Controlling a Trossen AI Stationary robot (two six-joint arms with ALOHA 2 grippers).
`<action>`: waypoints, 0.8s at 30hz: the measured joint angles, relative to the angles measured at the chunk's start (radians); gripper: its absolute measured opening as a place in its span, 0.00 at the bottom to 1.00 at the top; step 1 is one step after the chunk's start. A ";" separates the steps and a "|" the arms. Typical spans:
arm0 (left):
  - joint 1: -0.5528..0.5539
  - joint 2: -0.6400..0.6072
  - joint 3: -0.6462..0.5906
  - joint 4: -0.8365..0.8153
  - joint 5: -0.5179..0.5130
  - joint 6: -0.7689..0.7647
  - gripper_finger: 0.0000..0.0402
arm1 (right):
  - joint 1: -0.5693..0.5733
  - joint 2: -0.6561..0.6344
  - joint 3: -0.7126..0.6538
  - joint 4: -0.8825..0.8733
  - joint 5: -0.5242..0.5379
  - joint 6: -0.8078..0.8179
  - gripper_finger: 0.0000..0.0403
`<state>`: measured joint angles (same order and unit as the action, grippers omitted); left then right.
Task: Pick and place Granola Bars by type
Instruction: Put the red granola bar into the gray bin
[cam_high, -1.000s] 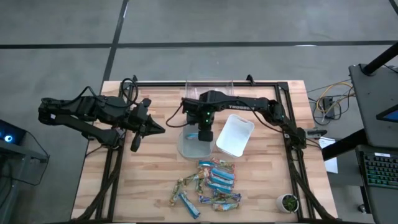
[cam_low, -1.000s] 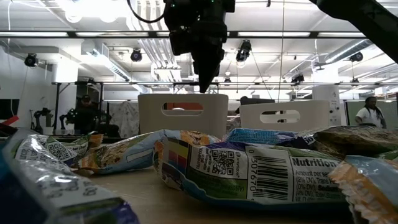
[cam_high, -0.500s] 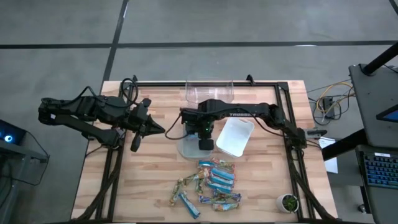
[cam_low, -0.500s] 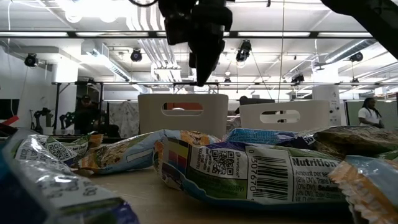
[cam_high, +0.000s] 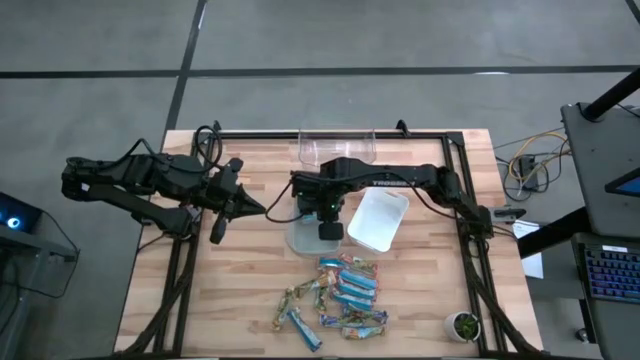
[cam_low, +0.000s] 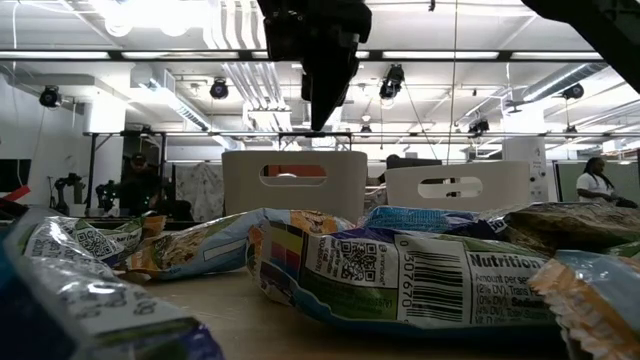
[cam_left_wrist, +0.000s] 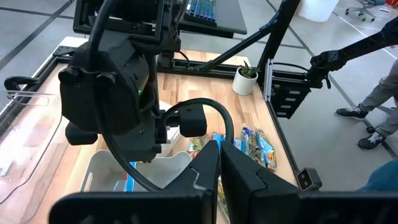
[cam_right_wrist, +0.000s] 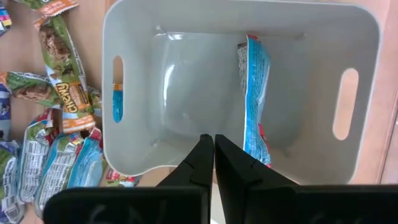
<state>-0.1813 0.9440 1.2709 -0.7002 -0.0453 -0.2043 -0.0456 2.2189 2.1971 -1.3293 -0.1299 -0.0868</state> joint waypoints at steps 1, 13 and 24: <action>0.000 0.000 0.000 0.000 0.000 0.000 0.00 | 0.000 0.000 0.000 0.000 0.000 0.000 0.02; 0.000 0.000 0.000 0.000 0.000 -0.001 0.00 | -0.004 0.006 -0.022 0.004 0.007 -0.012 0.24; 0.000 0.000 0.000 0.000 0.000 -0.001 0.00 | -0.011 0.008 -0.135 0.084 0.104 -0.060 0.51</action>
<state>-0.1810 0.9440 1.2709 -0.7002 -0.0455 -0.2057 -0.0570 2.2272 2.0623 -1.2455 -0.0263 -0.1467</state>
